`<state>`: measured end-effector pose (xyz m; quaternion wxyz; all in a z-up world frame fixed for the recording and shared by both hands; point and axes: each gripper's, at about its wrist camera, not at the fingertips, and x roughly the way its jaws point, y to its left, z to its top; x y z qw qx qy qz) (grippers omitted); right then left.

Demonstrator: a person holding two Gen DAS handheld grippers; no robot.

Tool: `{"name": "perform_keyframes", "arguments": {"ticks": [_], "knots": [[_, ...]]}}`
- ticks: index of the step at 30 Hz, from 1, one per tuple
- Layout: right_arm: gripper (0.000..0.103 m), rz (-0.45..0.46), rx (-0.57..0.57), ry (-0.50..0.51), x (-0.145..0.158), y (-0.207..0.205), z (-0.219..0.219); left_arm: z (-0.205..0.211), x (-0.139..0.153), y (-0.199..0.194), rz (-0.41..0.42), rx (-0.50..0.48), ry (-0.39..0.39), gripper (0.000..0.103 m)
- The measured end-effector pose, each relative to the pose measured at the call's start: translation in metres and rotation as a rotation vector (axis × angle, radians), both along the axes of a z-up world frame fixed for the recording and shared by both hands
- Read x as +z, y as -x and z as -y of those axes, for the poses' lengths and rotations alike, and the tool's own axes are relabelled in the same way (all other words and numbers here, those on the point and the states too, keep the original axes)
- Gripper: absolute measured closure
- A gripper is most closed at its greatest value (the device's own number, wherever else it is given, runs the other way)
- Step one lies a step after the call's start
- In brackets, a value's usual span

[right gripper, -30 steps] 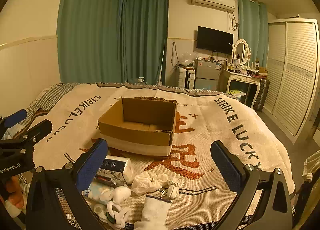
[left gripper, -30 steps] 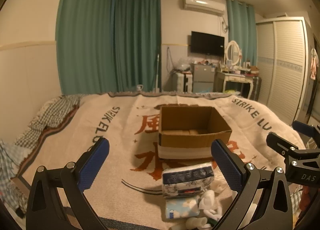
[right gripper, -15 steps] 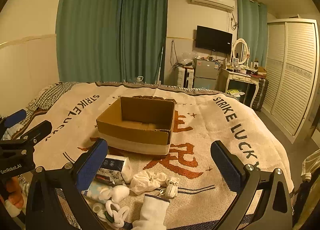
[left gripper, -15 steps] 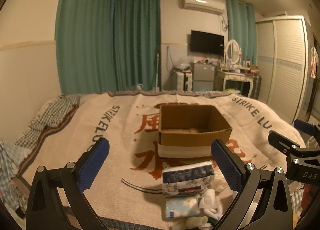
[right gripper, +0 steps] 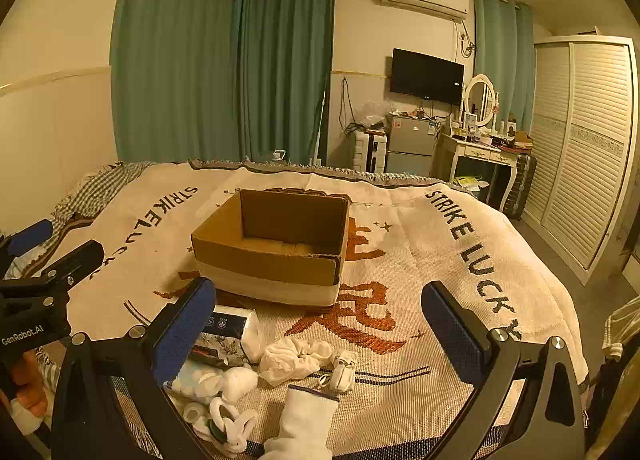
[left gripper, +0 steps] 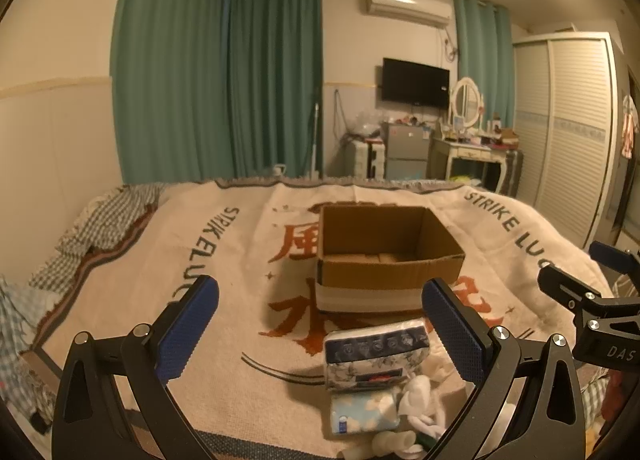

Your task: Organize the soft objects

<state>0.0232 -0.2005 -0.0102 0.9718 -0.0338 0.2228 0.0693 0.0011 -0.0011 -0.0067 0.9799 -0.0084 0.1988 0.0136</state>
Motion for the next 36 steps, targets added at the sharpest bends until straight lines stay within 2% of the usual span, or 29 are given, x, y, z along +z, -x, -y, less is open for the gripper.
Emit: {"name": "perform_keyframes", "arguments": {"ticks": [30, 36], "knots": [[0.000, -0.004, -0.001, 0.009, 0.001, 0.001, -0.001, 0.000, 0.001, 0.001, 0.004, 0.001, 0.002, 0.000], [0.000, 0.005, 0.002, 0.015, 0.009, 0.004, -0.003, 0.000, 0.011, 0.007, 0.008, -0.010, 0.003, 0.000]]}}
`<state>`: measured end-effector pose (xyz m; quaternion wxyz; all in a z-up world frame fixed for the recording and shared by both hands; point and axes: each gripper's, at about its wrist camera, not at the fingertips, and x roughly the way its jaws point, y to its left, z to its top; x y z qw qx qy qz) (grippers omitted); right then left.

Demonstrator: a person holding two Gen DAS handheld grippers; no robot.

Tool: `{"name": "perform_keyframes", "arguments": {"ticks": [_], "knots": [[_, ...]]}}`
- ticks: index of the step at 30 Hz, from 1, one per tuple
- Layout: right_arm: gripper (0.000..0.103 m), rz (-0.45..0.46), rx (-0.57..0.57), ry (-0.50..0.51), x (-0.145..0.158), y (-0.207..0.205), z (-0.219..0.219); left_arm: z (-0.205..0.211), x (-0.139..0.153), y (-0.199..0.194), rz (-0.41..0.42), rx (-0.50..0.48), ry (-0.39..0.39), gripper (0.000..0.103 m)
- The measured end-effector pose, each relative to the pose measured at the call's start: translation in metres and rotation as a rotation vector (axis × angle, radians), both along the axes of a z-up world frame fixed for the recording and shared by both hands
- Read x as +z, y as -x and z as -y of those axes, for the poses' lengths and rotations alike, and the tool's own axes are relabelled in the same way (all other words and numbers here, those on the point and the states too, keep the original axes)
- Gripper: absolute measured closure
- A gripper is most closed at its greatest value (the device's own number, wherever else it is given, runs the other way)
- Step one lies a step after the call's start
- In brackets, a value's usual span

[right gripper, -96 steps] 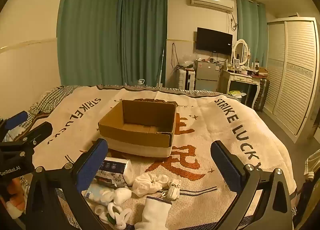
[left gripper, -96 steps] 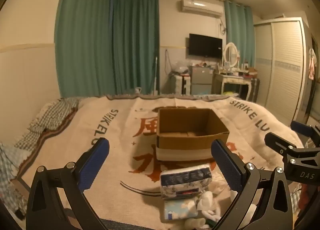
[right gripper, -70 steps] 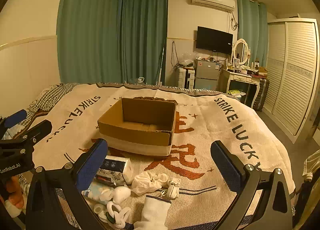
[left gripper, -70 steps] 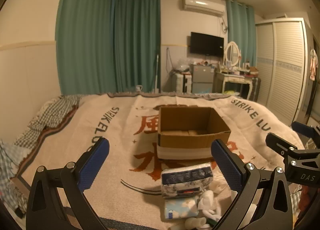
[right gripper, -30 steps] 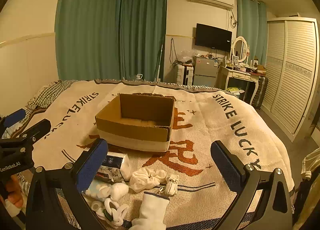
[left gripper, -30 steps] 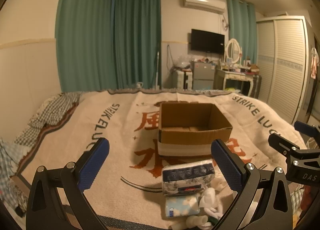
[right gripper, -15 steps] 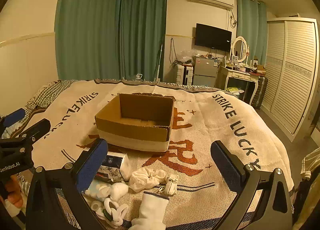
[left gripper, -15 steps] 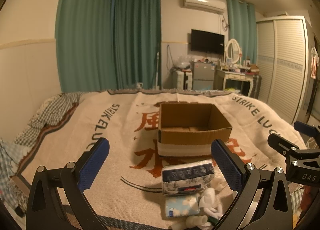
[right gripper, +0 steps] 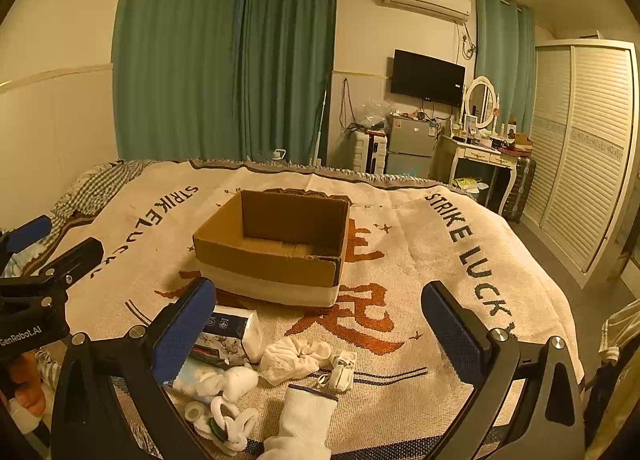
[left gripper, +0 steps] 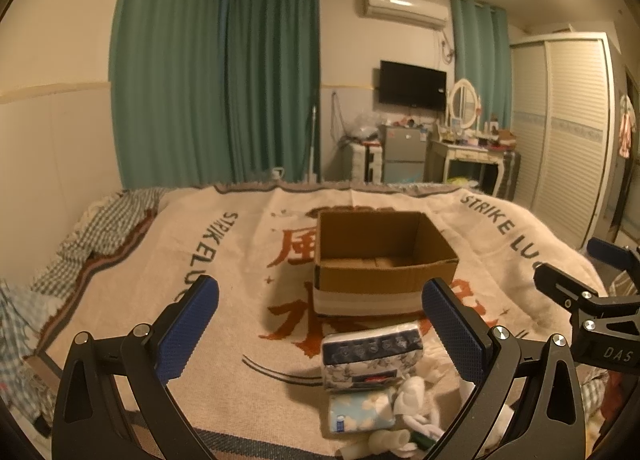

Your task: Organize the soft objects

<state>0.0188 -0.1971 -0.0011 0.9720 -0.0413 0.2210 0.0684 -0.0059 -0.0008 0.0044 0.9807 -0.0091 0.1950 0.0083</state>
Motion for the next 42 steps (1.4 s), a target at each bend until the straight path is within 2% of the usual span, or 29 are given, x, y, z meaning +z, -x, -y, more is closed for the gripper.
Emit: {"name": "perform_keyframes", "arguments": {"ticks": [6, 10, 13, 17, 20, 26, 27, 29, 30, 32, 34, 39, 42], "knots": [[0.000, 0.035, -0.014, 0.047, 0.028, 0.026, 0.000, 0.004, 0.014, 0.014, -0.012, -0.022, -0.011, 0.000], [0.000, -0.027, 0.008, 0.111, 0.020, 0.034, 0.000, 0.009, -0.003, 0.015, -0.081, -0.042, -0.020, 0.000], [0.000, -0.112, 0.002, 0.147, -0.013, 0.034, 0.002, 0.013, -0.031, 0.010, -0.162, -0.038, -0.047, 0.000], [0.001, -0.260, 0.029, 0.170, -0.073, 0.032, 0.003, 0.017, -0.067, -0.003, -0.258, -0.023, -0.077, 0.000], [0.008, -0.358, 0.053, 0.175, -0.112, 0.027, 0.004, 0.018, -0.086, -0.009, -0.307, -0.019, -0.060, 0.000], [0.012, -0.460, 0.134, 0.128, -0.149, 0.017, -0.002, 0.024, -0.107, -0.014, -0.347, -0.036, -0.073, 0.000], [0.015, -0.471, 0.142, 0.126, -0.152, 0.016, -0.004, 0.026, -0.108, -0.013, -0.347, -0.045, -0.075, 0.000], [0.030, -0.506, 0.162, 0.121, -0.162, 0.012, -0.009, 0.027, -0.109, -0.016, -0.346, -0.056, -0.077, 0.001], [0.032, -0.519, 0.172, 0.115, -0.165, 0.012, -0.010, 0.028, -0.109, -0.015, -0.346, -0.064, -0.078, 0.001], [0.048, -0.515, 0.163, 0.121, -0.165, 0.012, -0.010, 0.030, -0.109, -0.016, -0.347, -0.077, -0.079, 0.001], [0.052, -0.496, 0.163, 0.094, -0.157, 0.012, -0.006, 0.031, -0.109, -0.017, -0.348, -0.081, -0.078, 0.001], [0.054, -0.381, 0.134, 0.061, -0.121, 0.009, 0.003, 0.027, -0.104, -0.030, -0.334, -0.088, -0.069, 0.001], [0.054, -0.342, 0.123, 0.041, -0.106, -0.003, 0.011, 0.018, -0.105, -0.046, -0.340, -0.095, -0.056, 0.001]]}}
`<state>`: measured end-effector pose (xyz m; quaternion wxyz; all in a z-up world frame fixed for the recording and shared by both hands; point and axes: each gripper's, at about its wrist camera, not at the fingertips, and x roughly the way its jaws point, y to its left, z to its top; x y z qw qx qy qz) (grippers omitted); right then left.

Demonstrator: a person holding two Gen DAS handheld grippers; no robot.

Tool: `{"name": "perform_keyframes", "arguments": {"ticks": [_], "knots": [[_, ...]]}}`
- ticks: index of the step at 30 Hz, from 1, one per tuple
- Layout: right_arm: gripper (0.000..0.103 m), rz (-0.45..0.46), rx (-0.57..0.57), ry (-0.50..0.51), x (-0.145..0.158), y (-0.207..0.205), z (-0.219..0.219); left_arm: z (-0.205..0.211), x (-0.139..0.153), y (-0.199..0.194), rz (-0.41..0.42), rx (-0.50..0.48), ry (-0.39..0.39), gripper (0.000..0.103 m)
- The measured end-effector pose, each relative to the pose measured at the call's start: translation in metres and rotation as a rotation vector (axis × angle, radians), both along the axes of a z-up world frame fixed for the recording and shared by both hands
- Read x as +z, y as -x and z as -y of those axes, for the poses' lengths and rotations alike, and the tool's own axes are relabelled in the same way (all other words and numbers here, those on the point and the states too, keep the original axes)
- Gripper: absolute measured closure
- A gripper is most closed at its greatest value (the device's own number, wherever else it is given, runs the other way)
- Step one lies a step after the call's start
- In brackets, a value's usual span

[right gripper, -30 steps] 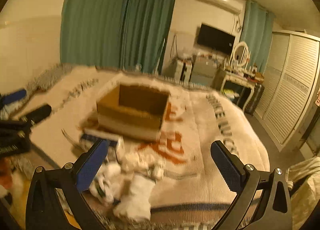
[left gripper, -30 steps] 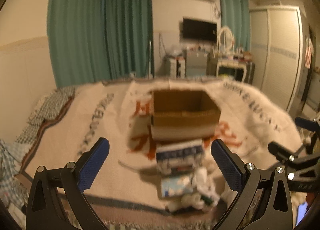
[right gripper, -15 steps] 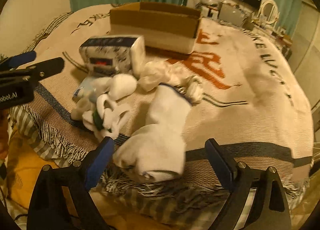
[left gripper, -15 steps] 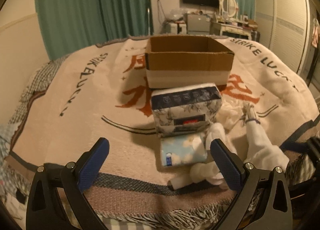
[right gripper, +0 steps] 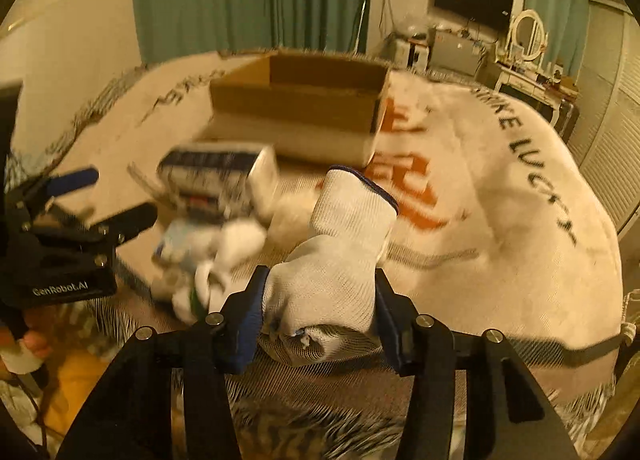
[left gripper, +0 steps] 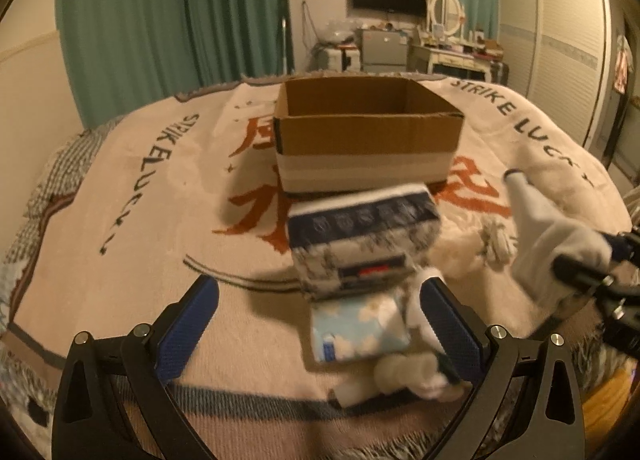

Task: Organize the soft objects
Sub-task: 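Grasp the floral tissue pack with the left tool while the right tool grasps a white sock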

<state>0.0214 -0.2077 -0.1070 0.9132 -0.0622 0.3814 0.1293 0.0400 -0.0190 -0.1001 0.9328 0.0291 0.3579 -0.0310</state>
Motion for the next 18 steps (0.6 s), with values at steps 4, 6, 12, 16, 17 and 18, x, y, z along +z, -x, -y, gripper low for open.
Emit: {"name": "perform_keyframes", "arguments": {"ticks": [4, 6, 12, 16, 17, 18], "knots": [[0.054, 0.009, -0.014, -0.023, 0.008, -0.021, 0.008, -0.003, -0.018, -0.031, -0.069, -0.033, -0.011, 0.006], [0.054, 0.005, -0.012, -0.030, 0.009, -0.033, 0.010, 0.001, -0.028, -0.045, -0.098, -0.063, 0.006, 0.006], [0.054, 0.004, -0.019, -0.047, 0.009, -0.072, 0.015, 0.012, -0.035, -0.073, -0.095, -0.125, 0.041, 0.006], [0.054, -0.009, -0.016, -0.065, 0.004, -0.096, 0.015, 0.013, -0.040, -0.097, -0.098, -0.142, 0.059, 0.007], [0.054, -0.016, -0.013, -0.068, 0.001, -0.099, 0.014, 0.012, -0.040, -0.102, -0.097, -0.143, 0.074, 0.013], [0.054, -0.021, -0.009, -0.069, -0.001, -0.102, 0.013, 0.011, -0.041, -0.106, -0.103, -0.145, 0.088, 0.016]]}}
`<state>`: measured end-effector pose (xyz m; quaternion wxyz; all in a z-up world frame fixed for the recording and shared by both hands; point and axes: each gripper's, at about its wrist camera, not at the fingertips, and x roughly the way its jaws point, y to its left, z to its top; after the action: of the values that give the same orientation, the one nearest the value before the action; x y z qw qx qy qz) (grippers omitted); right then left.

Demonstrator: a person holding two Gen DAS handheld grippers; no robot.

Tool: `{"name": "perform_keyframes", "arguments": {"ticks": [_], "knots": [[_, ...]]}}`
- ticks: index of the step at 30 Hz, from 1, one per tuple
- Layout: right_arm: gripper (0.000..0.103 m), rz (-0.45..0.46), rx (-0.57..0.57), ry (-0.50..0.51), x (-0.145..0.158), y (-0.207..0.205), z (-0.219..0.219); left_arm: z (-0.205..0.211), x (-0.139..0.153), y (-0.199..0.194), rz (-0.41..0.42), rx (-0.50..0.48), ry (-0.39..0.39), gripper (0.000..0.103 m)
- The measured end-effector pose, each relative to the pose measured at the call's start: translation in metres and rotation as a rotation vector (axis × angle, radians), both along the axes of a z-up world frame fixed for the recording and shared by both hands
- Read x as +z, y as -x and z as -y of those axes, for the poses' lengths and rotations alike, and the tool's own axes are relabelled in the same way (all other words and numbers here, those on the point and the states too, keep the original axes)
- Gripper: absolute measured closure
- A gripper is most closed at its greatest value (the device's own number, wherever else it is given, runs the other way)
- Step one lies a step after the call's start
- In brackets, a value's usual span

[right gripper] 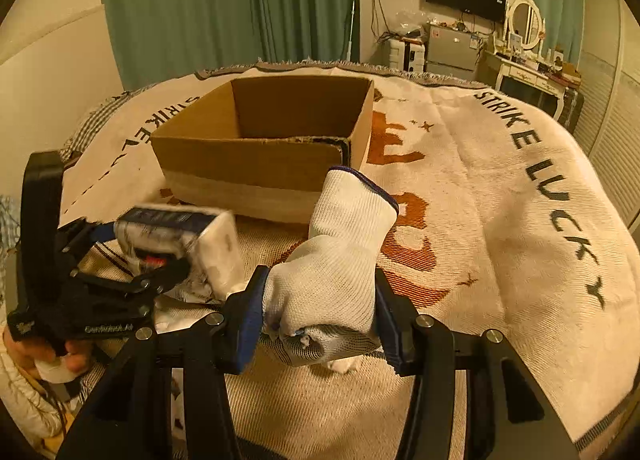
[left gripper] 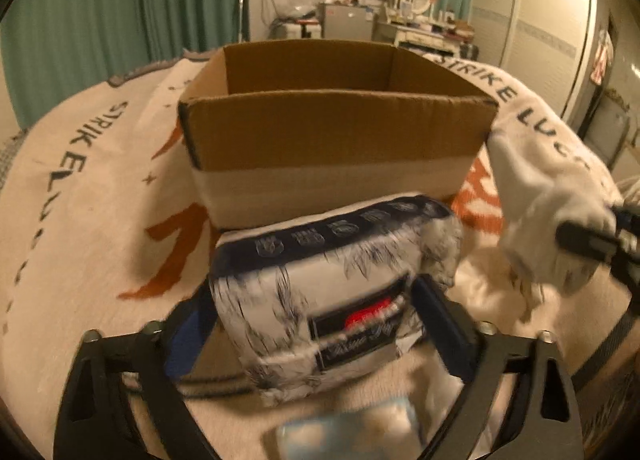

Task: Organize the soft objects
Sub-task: 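Grasp the floral tissue pack with the left tool while the right tool grasps a white sock, then lower the floral pack into the box with the left tool while the right tool drops the sock in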

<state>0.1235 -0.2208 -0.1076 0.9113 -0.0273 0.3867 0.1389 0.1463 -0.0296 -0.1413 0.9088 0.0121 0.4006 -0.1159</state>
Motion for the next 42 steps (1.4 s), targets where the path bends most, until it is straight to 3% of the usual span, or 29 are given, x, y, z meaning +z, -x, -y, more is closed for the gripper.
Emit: {"name": "perform_keyframes", "arguments": {"ticks": [3, 11, 17, 23, 31, 37, 42], "knots": [[0.054, -0.017, 0.010, -0.003, -0.008, -0.005, -0.001, -0.002, -0.005, -0.006, -0.033, -0.004, 0.021, 0.028], [0.054, -0.019, -0.003, -0.010, -0.011, -0.005, 0.008, -0.002, 0.017, 0.023, 0.007, -0.019, -0.017, 0.060], [0.054, 0.031, -0.016, -0.018, 0.012, 0.014, 0.011, -0.003, 0.049, 0.048, 0.068, -0.018, -0.027, 0.063], [0.054, 0.138, -0.010, -0.019, 0.057, 0.035, 0.012, 0.001, 0.103, 0.064, 0.206, -0.023, -0.038, 0.063], [0.054, 0.322, 0.046, -0.005, 0.140, 0.019, 0.002, -0.010, 0.159, 0.029, 0.308, -0.018, 0.006, 0.063], [0.054, 0.360, 0.089, -0.033, 0.166, -0.032, -0.007, -0.005, 0.159, -0.036, 0.283, -0.022, 0.009, 0.062], [0.054, 0.284, 0.123, -0.062, 0.141, -0.096, -0.022, 0.005, 0.124, -0.096, 0.200, -0.015, -0.035, 0.063]]}}
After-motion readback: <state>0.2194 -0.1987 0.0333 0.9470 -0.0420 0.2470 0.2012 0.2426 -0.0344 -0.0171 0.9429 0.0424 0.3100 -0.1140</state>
